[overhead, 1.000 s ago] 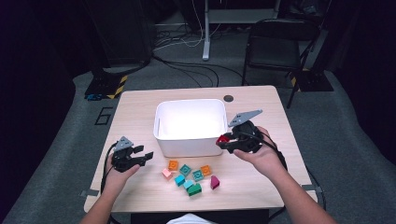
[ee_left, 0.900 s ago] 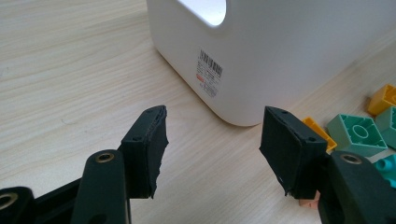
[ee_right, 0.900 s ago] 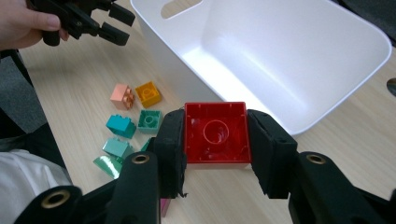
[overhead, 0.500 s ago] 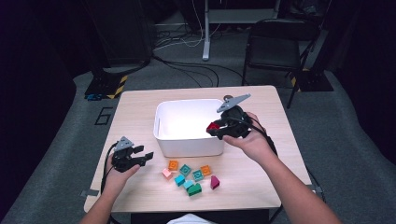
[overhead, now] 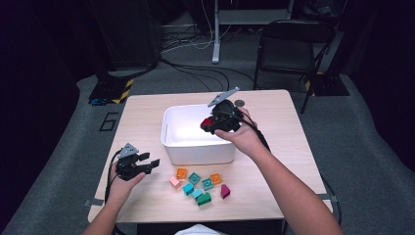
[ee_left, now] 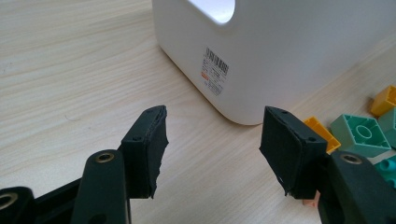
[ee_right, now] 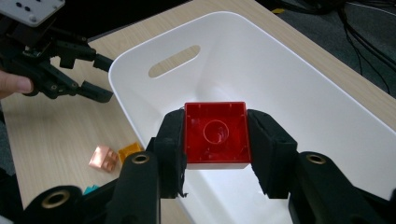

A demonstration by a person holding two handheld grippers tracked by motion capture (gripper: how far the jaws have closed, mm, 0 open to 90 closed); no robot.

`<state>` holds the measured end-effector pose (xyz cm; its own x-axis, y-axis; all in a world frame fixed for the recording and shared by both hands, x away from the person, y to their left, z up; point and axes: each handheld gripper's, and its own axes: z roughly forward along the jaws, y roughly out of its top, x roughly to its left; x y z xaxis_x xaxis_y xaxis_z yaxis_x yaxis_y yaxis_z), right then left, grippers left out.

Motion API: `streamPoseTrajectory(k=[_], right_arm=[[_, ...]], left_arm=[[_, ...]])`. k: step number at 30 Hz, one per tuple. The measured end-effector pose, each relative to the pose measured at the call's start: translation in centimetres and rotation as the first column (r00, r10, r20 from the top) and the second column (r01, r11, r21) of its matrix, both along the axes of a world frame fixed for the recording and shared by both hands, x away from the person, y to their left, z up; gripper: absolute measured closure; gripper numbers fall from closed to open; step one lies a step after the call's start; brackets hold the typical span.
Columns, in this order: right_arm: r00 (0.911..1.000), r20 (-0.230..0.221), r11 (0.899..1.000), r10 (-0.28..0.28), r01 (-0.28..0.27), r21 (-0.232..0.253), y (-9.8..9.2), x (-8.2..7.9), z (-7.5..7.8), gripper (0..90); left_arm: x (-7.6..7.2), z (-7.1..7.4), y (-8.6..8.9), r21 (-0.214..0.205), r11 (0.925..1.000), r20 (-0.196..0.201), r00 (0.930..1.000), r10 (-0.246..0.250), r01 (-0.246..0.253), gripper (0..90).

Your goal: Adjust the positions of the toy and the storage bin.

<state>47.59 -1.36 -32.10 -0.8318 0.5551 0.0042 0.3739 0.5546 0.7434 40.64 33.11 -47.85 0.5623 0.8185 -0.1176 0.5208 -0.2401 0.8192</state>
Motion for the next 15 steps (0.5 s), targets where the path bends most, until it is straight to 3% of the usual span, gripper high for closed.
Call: streamPoseTrajectory(k=[6, 15], right_arm=[[1.0, -0.008, 1.0, -0.004, 0.004, 0.028, 1.5, 1.8, -0.5, 58.1], [0.9998, -0.014, 1.0, -0.012, 0.012, 0.027, 3.6, 4.5, -2.2, 58.1]], left_arm=[[0.0, -0.2, 0.0, -0.008, 1.0, 0.001, 1.0, 0.005, -0.004, 40.5], [0.1, -0.2, 0.0, -0.011, 0.9999, -0.011, 0.9999, -0.003, 0.003, 40.5]])
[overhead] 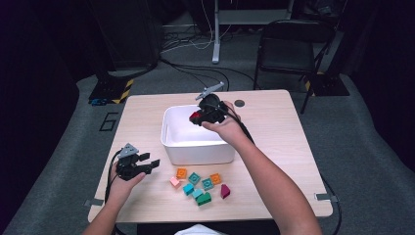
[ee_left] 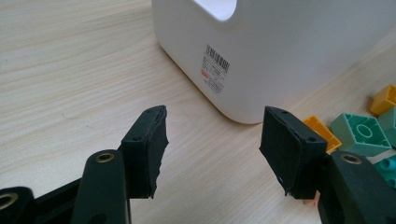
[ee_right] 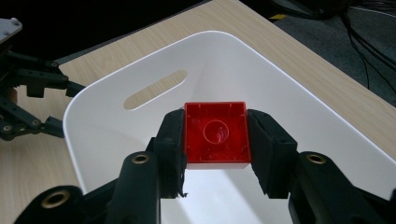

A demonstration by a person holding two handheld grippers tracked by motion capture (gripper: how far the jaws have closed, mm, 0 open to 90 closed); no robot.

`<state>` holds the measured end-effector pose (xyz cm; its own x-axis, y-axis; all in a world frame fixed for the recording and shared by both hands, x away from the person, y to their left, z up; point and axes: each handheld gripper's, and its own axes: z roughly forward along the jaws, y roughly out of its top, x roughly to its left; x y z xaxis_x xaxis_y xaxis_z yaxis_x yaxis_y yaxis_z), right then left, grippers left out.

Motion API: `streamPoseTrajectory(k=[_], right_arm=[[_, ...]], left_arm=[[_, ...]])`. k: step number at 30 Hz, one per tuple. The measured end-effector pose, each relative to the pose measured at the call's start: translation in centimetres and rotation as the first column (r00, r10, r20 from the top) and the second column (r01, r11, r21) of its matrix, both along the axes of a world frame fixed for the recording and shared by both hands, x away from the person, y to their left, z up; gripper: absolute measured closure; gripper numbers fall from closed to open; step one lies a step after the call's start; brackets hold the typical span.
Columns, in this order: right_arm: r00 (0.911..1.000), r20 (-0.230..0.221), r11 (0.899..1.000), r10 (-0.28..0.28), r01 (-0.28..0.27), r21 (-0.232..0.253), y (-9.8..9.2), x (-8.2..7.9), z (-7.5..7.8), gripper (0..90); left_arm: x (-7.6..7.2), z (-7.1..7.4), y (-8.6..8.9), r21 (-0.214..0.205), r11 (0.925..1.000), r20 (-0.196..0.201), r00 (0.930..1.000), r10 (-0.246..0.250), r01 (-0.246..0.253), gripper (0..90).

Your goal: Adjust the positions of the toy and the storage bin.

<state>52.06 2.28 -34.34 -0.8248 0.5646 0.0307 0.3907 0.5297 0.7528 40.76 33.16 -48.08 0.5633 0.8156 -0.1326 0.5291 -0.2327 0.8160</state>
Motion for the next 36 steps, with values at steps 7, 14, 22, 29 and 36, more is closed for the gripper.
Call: streamPoseTrajectory(k=[7, 14, 22, 29, 36], right_arm=[[0.9997, 0.021, 1.0, 0.013, -0.013, 0.012, 1.7, 1.3, -1.2, 58.0], [1.0, 0.007, 1.0, -0.003, 0.003, -0.009, 2.6, 2.2, -2.6, 58.0], [0.9999, -0.008, 0.999, 0.008, -0.008, -0.046, 3.1, 3.1, -4.1, 57.9], [0.9996, -0.025, 0.996, -0.011, 0.009, -0.086, 3.3, 3.5, -4.6, 57.5], [0.9992, -0.034, 0.997, -0.022, 0.019, -0.077, 3.1, 3.5, -4.4, 53.7]], left_arm=[[0.1, -0.1, 0.0, 0.001, 1.0, -0.001, 1.0, -0.005, 0.005, 40.5], [0.1, -0.2, 0.0, -0.003, 1.0, 0.001, 1.0, -0.002, 0.002, 40.5], [0.2, -0.2, 0.0, 0.0, 1.0, 0.002, 1.0, -0.006, 0.006, 40.5], [0.2, -0.1, 0.1, 0.001, 1.0, -0.006, 1.0, -0.008, 0.008, 40.5], [0.2, -0.1, 0.1, 0.005, 0.9999, -0.008, 0.9999, -0.013, 0.013, 40.5]])
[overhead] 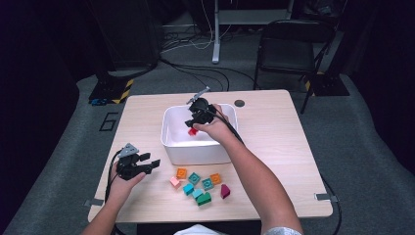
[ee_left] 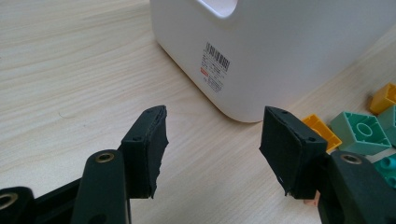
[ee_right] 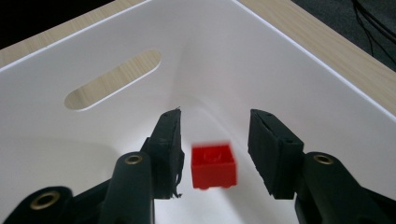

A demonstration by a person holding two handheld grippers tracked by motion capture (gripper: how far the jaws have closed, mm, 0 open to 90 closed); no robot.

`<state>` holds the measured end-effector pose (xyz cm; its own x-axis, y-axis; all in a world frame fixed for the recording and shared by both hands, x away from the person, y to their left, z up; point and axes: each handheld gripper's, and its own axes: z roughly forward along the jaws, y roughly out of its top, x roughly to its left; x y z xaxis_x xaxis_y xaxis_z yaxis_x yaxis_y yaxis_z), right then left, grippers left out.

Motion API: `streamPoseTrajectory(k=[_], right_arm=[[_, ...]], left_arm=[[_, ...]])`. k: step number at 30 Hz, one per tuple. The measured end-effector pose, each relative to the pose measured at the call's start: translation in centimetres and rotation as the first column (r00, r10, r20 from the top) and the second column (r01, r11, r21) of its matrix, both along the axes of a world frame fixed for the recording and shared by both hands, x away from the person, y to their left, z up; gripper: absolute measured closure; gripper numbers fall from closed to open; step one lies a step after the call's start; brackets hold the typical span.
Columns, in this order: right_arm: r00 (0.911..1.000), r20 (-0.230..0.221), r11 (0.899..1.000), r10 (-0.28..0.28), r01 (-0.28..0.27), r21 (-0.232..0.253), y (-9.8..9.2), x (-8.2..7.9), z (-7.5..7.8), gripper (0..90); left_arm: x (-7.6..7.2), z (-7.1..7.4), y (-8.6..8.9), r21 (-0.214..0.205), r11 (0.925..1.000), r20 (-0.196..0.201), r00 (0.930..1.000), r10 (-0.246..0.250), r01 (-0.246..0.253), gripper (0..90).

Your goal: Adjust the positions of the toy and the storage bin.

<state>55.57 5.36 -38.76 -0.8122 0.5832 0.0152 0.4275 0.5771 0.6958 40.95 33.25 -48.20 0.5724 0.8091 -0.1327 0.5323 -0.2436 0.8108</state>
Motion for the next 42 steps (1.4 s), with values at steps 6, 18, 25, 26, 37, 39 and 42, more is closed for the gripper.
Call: streamPoseTrajectory(k=[6, 18, 25, 26, 37, 39, 42], right_arm=[[0.9994, 0.035, 1.0, 0.004, -0.005, 0.027, -0.7, -0.7, 1.5, 53.4], [0.9975, 0.058, 0.994, 0.04, -0.045, 0.098, -3.4, -4.4, 5.6, 52.1], [0.9953, 0.086, 0.996, 0.046, -0.053, 0.075, -5.6, -6.5, 6.9, 52.1], [0.9954, 0.085, 0.995, 0.043, -0.05, 0.082, -5.8, -6.9, 7.0, 52.1], [0.9924, 0.116, 0.994, 0.042, -0.054, 0.1, -7.5, -9.4, 6.5, 52.1], [0.9912, 0.124, 0.993, 0.046, -0.059, 0.1, -7.8, -9.9, 6.3, 51.9], [0.9885, 0.142, 0.993, 0.051, -0.066, 0.101, -8.5, -11.2, 5.7, 51.7]], left_arm=[[0.0, 0.0, 0.0, -0.01, 0.9999, 0.006, 0.9999, 0.008, -0.008, 40.5], [-0.1, 0.0, 0.0, -0.003, 1.0, -0.004, 1.0, 0.004, -0.004, 40.4], [0.0, 0.0, -0.1, -0.002, 0.9999, 0.004, 0.9999, 0.013, -0.013, 40.4], [0.0, 0.0, -0.1, -0.001, 0.9999, 0.001, 0.9999, 0.014, -0.014, 40.4], [0.1, -0.1, -0.2, -0.003, 0.9999, -0.001, 0.9999, 0.014, -0.014, 40.3], [0.1, -0.1, -0.1, 0.001, 1.0, -0.008, 0.9999, 0.007, -0.007, 40.3], [0.1, 0.0, 0.0, 0.0, 0.9999, -0.005, 0.9999, 0.011, -0.011, 40.2]])
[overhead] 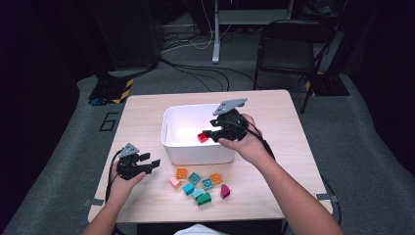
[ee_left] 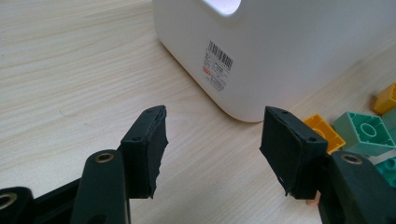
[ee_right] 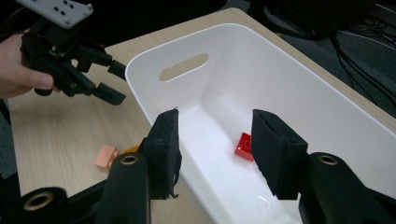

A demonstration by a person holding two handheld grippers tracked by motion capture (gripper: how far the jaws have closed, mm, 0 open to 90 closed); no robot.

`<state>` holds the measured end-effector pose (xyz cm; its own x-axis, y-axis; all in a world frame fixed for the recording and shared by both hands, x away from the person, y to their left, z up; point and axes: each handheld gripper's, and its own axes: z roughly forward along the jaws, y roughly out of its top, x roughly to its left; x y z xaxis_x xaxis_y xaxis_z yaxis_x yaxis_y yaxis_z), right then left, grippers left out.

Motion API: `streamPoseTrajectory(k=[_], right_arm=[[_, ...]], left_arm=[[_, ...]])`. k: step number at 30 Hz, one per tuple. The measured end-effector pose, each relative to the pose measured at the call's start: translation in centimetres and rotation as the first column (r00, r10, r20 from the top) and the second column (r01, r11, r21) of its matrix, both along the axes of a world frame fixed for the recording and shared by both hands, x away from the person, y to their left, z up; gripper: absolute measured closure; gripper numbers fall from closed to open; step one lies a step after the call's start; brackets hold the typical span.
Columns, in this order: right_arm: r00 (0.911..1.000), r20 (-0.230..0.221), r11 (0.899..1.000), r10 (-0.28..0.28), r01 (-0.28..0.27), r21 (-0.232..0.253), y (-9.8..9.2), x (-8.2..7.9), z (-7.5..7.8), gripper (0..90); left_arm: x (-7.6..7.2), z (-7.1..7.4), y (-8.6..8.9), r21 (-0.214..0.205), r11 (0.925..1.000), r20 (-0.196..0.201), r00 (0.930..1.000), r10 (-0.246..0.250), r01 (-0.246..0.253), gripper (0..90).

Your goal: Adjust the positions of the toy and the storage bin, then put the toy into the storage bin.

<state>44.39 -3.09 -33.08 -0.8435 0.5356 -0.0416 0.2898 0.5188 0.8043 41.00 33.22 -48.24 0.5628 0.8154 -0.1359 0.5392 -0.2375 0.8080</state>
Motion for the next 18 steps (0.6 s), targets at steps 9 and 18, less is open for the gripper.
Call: streamPoseTrajectory(k=[9, 18], right_arm=[[0.9998, 0.021, 1.0, -0.008, 0.007, 0.02, -1.7, -3.3, -2.1, 51.3], [0.9992, 0.006, 0.999, -0.041, 0.041, 0.028, -3.1, -5.4, -5.6, 51.0]], left_arm=[[0.0, 0.0, -0.1, 0.004, 1.0, -0.003, 1.0, 0.0, 0.0, 40.1], [0.1, 0.0, 0.1, -0.002, 0.9999, 0.0, 0.9999, 0.011, -0.011, 39.8]])
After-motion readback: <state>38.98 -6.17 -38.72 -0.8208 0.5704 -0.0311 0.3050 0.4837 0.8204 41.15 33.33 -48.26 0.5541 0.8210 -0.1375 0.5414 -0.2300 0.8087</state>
